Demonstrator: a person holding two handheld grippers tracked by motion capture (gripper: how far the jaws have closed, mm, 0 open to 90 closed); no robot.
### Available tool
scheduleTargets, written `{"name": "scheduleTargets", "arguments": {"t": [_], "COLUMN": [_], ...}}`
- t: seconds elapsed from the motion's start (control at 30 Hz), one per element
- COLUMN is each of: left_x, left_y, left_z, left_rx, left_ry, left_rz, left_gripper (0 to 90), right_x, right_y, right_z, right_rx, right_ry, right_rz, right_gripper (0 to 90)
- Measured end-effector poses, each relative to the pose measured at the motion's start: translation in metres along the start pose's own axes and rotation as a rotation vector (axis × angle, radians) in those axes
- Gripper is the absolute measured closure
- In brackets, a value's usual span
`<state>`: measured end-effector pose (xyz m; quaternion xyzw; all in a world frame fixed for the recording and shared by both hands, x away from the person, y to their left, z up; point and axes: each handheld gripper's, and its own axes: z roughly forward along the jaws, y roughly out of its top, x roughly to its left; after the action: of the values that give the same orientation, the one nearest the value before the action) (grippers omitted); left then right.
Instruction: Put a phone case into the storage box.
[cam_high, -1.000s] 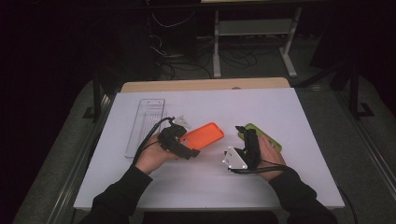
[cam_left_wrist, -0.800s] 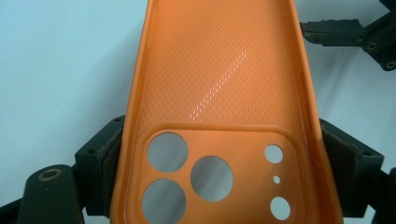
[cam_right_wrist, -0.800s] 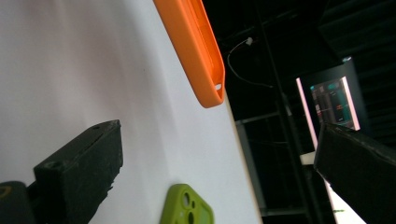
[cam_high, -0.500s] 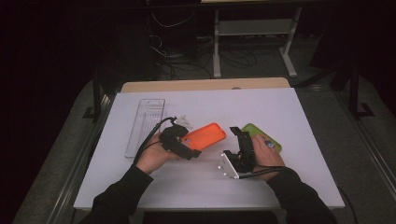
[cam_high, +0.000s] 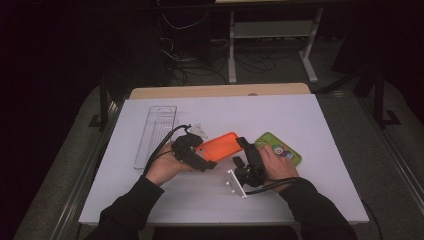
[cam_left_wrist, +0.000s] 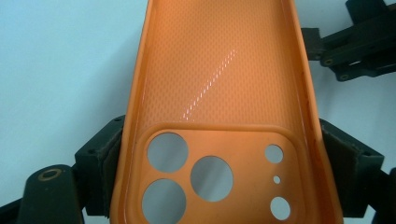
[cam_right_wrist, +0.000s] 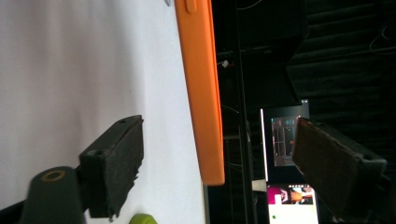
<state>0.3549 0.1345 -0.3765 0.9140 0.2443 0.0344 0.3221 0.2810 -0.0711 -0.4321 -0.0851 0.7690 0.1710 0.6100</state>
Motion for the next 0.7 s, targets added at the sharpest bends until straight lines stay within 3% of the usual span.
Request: {"name": "scheduleTargets", "arguments": {"t": [0.07, 0.13, 0.4, 0.5, 0.57, 0.7], "left_x": [0.0, 0.0, 0.0, 0.0, -0.002, -0.001], "left_y": [0.0, 0.0, -0.001, -0.001, -0.001, -0.001], "left_z": [-0.001, -0.001, -0.003, -0.003, -0.001, -0.001], "left_rx": [-0.004, -0.008, -0.008, -0.006, -0.023, -0.006], "left_ry": [-0.003, -0.006, -0.011, -0.014, -0.016, -0.014], "left_rz": [0.006, 0.012, 0.017, 0.02, 0.0, 0.019], "left_gripper": [16.4, 16.3, 16.4, 16.4, 16.3, 16.3], "right_x": [0.001, 0.002, 0.005, 0.006, 0.007, 0.007], "right_y": [0.003, 0.006, 0.011, 0.011, 0.011, 0.011], "right_z": [0.001, 0.002, 0.006, 0.006, 0.006, 0.006], "right_rx": [-0.02, -0.03, -0.029, -0.025, -0.023, -0.023], "right_ry": [-0.033, -0.036, 0.004, 0.005, 0.004, -0.004], "right_rz": [0.009, -0.005, -0.027, -0.039, -0.046, -0.052], "right_gripper": [20.4, 24.6, 41.8, 46.8, 50.3, 57.9]}}
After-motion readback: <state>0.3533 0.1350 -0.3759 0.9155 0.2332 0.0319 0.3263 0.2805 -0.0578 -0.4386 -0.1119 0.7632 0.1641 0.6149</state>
